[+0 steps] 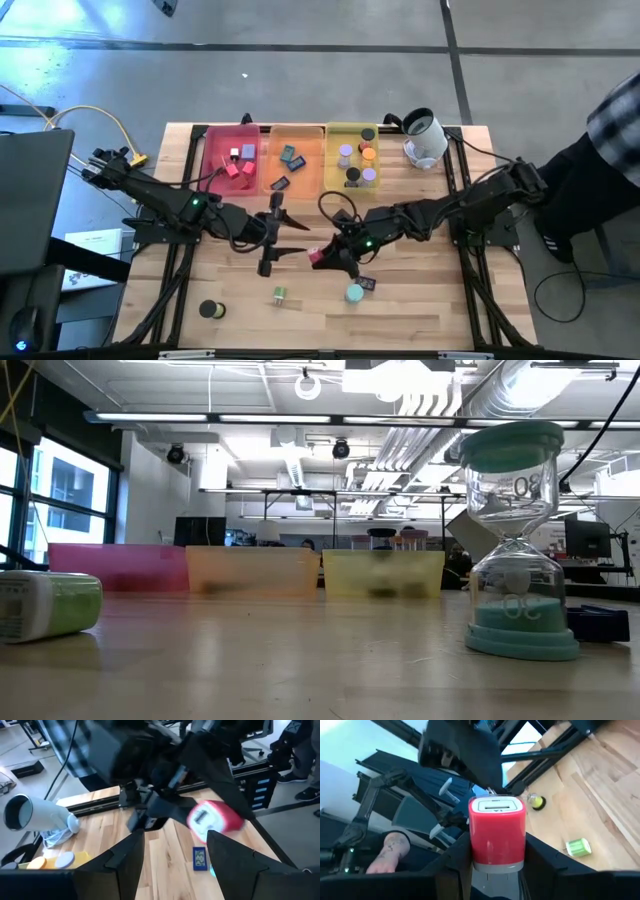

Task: Pick & Place Office items
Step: Put the pink white charger adapter into the red bin

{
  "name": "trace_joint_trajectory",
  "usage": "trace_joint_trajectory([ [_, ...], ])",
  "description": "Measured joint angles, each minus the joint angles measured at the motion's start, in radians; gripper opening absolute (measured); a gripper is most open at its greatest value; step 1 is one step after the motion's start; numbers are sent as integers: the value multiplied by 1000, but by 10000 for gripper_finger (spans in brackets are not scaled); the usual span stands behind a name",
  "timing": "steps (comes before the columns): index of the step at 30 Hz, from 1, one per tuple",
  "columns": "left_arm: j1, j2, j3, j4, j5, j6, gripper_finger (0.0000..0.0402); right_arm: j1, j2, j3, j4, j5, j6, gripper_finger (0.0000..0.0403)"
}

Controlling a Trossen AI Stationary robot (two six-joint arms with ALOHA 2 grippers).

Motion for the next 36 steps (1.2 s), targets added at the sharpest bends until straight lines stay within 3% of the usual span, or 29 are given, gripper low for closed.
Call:
trace_joint_trajectory([
  [7, -1, 0, 0, 0, 9, 4, 207, -28, 0, 0, 10, -50, 5, 121],
  [18, 39, 5, 0, 0, 238, -9, 207, -76, 0, 0, 9, -201, 22, 121],
  [24, 55, 5, 0, 5, 313, 5, 207, -76, 7, 0, 19, -274, 27, 121],
  [36, 55, 47, 0, 72, 324, 4, 207, -82, 8, 0, 62, -340, 22, 121],
])
